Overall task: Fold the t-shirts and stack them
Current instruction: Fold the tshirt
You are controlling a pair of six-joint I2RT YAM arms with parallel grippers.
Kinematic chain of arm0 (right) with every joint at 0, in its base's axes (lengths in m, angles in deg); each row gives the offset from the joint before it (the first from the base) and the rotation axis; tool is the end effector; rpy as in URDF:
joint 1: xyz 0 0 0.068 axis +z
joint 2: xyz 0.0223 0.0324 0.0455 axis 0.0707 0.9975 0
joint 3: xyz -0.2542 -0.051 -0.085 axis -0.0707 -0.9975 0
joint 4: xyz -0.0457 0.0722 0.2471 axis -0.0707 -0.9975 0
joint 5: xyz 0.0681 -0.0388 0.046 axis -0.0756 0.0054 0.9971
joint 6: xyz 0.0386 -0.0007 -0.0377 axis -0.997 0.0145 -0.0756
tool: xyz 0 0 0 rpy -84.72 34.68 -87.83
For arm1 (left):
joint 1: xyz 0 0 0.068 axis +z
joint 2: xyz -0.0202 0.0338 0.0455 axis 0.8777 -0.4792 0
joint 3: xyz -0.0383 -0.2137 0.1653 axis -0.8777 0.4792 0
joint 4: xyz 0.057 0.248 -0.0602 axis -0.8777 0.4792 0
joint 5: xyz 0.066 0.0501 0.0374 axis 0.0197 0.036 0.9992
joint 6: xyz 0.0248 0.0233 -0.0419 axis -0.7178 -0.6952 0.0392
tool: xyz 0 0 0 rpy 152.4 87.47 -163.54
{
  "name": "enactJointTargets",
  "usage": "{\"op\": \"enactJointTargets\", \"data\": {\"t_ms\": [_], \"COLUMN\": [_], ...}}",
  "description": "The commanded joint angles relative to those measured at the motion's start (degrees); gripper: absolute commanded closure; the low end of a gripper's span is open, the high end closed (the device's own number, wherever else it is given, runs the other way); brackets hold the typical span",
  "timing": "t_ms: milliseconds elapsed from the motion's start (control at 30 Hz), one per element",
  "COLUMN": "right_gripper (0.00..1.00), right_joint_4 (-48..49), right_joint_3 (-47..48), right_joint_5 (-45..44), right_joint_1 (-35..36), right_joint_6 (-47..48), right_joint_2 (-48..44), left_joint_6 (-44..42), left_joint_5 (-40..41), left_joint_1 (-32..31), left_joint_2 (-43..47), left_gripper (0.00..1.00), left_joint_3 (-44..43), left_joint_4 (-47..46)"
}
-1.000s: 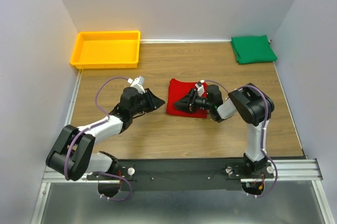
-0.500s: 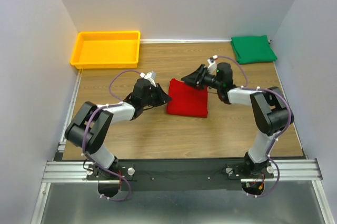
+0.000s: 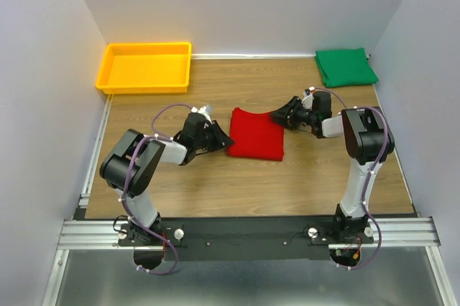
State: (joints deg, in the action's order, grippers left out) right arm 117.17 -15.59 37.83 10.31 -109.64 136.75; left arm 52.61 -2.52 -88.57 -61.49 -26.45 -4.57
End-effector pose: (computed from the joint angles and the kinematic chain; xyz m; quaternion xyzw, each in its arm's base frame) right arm 0.3851 0.0657 0.0997 0.1761 0.8138 0.4971 0.2440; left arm 0.2820 -0.1585 0.1251 -0.0959 0.8636 -0.4138 0.2716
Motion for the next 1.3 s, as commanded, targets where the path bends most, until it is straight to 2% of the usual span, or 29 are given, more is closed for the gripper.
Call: {"op": "enactJointTargets", "data": {"t_ms": [0, 100, 167, 233, 267, 300, 333, 400, 500, 533, 667, 800, 967, 1267], "right_gripper": [0.49, 0.48, 0.45, 0.39, 0.37, 0.37, 0.34, 0.31, 0.14, 0.01, 0.00, 0.00, 0.00, 0.00], "right_joint_4": [-4.8, -19.4, -23.9, -33.5, -37.1, -39.9, -45.3, -50.1, -56.9, -59.6, -62.9, -63.6, -64.3, -63.5], "right_joint_3": [-0.6, 1.3, 1.0, 1.2, 1.2, 1.1, 1.0, 0.9, 0.0, -0.3, -3.1, -5.8, -7.7, -8.7], "right_joint_5": [0.9, -3.2, -6.4, -16.3, -16.3, -21.6, -27.4, -33.4, -42.7, -44.6, -47.0, -48.1, -52.1, -50.0], "right_joint_1": [-0.8, -0.8, -0.9, -0.9, -0.9, -0.8, -0.8, -0.8, -0.9, -0.9, -1.0, -1.0, -1.2, -1.3], "right_joint_6": [5.7, 13.2, 15.8, 19.6, 20.7, 22.8, 23.6, 25.6, 26.8, 26.8, 25.8, 23.6, 22.6, 21.9], "right_joint_2": [-2.9, -10.4, -14.9, -20.7, -22.2, -24.2, -27.2, -30.7, -36.8, -39.4, -44.5, -47.4, -47.0, -43.9], "left_joint_6": [0.2, -4.3, -8.1, -12.8, -14.4, -15.9, -19.2, -21.5, -25.1, -25.8, -30.3, -34.5, -37.1, -38.3], "left_joint_5": [-0.4, 4.4, 7.6, 13.4, 15.6, 18.2, 24.0, 28.3, 33.7, 36.2, 41.1, 43.3, 43.1, 42.2], "left_joint_1": [0.5, 0.1, -0.6, -3.4, -4.8, -6.5, -11.2, -15.8, -23.2, -26.6, -33.3, -37.6, -38.8, -39.2], "left_joint_2": [3.5, 10.4, 12.5, 14.7, 15.1, 15.3, 14.9, 13.9, 10.1, 7.5, -0.4, -8.5, -13.8, -20.9], "left_gripper": [0.70, 0.61, 0.55, 0.48, 0.48, 0.47, 0.47, 0.46, 0.46, 0.46, 0.46, 0.46, 0.46, 0.49], "left_joint_3": [2.1, 0.0, -2.2, -7.6, -7.6, -11.1, -15.0, -18.7, -25.1, -26.8, -37.5, -44.1, -48.0, -52.1], "left_joint_4": [1.0, 8.7, 13.6, 20.4, 22.5, 24.7, 28.9, 32.8, 37.7, 40.0, 45.2, 48.9, 50.0, 50.9]}}
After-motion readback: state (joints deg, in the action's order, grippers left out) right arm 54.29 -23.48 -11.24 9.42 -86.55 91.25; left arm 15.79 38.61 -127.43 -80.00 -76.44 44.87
